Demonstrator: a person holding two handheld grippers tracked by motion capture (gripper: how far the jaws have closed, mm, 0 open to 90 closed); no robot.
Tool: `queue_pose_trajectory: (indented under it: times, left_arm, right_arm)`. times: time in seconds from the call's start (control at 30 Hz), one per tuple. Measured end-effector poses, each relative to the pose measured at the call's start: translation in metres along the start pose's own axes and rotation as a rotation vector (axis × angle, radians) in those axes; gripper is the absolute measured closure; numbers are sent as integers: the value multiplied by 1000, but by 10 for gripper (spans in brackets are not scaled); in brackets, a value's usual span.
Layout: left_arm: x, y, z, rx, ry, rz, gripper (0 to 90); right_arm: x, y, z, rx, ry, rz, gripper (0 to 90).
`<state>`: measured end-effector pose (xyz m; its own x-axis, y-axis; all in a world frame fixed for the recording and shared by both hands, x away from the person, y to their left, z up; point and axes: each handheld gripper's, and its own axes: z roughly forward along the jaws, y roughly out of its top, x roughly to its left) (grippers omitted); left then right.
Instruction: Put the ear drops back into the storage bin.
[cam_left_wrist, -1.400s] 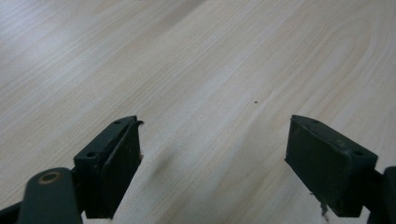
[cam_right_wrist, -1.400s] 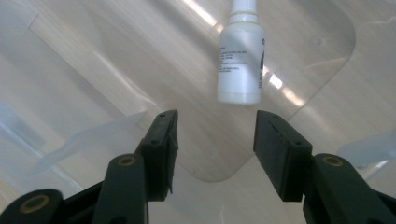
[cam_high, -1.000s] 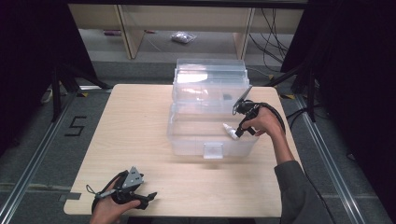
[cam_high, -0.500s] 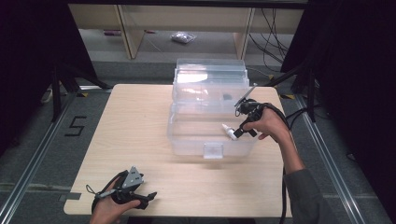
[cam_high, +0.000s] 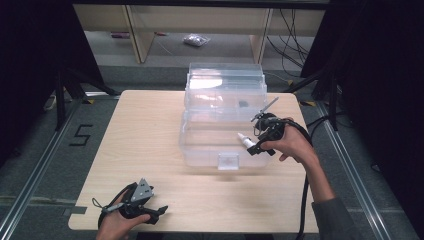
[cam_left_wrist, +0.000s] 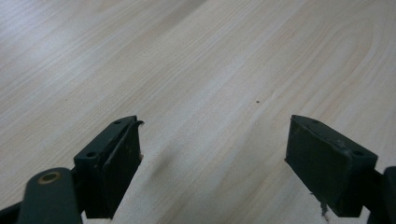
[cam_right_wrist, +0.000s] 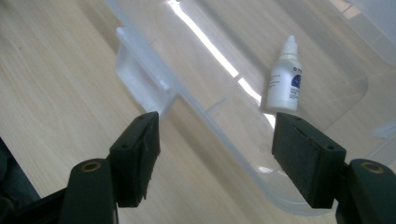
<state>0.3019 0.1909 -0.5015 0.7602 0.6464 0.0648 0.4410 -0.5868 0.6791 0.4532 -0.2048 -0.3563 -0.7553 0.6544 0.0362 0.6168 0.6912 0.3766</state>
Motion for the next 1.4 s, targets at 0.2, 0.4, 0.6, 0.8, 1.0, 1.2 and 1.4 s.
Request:
queue_pose_trajectory:
  times: [0.2,0.4,0.6,0.8,1.0,1.2,1.4]
  left_arm:
    - [-1,0,2,-18,7,-21,175]
    - [-1,0,1,-13,8,-14,175]
    - [-2,0,2,-19,7,-30,175]
    - [-2,-1,2,-16,7,-31,175]
    - [-1,0,2,-14,8,-16,175]
    - [-2,0,2,-18,5,-32,175]
    - [-1,0,0,-8,-5,-22,175]
  right_arm:
    - [10,-9,0,-47,15,-25,308]
    - [18,-18,3,-71,23,-22,289]
    - [25,-29,8,-108,27,-17,267]
    - [33,-42,11,-139,36,9,246]
    - [40,-53,15,-166,52,26,243]
    - [41,-62,22,-180,45,-2,237]
    - [43,-70,30,-192,37,13,232]
